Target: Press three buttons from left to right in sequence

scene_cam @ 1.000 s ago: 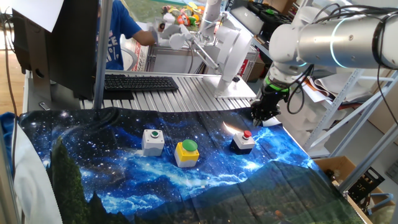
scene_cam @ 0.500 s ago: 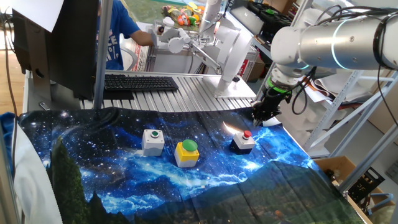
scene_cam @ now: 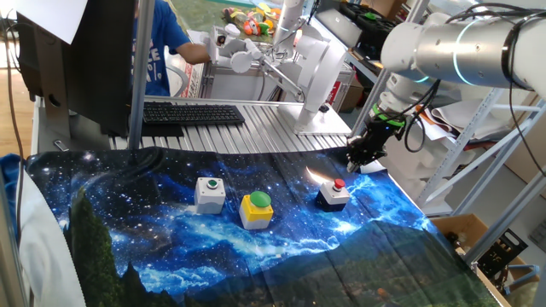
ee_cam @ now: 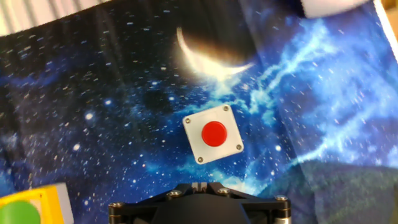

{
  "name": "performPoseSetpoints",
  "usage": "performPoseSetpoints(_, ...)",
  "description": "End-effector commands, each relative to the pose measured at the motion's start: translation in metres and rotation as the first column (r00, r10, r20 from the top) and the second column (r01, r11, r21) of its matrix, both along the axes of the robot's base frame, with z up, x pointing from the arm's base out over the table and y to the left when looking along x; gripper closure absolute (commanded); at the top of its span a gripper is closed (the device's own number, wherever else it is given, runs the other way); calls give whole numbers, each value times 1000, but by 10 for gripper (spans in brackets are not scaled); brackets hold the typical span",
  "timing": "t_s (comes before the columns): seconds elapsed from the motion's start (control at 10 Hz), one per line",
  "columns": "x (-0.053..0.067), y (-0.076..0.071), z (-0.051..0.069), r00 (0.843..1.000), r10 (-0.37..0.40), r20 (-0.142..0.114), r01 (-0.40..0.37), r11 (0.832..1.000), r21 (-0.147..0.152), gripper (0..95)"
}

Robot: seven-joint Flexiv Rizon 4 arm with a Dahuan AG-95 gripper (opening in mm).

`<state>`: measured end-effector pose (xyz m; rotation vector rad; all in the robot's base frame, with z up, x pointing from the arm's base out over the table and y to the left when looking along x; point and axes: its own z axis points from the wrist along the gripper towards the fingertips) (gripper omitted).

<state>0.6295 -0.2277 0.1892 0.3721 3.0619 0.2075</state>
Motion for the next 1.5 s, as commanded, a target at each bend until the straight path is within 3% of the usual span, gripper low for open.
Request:
performPoseSetpoints(0.1, 2, 1, -1, 1000, -9, 1, 9, 1000, 6, 950)
performPoseSetpoints(0.2, 2, 1, -1, 1000, -10, 0, 10, 1000, -17, 950)
performPoseSetpoints(0.4, 5, 0, -3, 1000, -26, 9, 27, 999, -28, 950)
performPoseSetpoints(0.6, 21, -3, -13, 999, -25, 22, 27, 992, -126, 950)
performPoseSetpoints(0.7, 36, -8, -18, 999, -21, 25, 24, 988, -153, 950)
performPoseSetpoints(1.0, 79, -36, -13, 1000, -11, 14, 12, 993, -120, 950)
performPoseSetpoints(1.1, 85, -42, -13, 1000, -8, 13, 10, 995, -103, 950)
performPoseSetpoints(1.3, 88, -45, -13, 1000, -24, 15, 25, 995, -94, 950)
performPoseSetpoints(1.5, 80, -38, -10, 999, -40, 13, 41, 994, -102, 950)
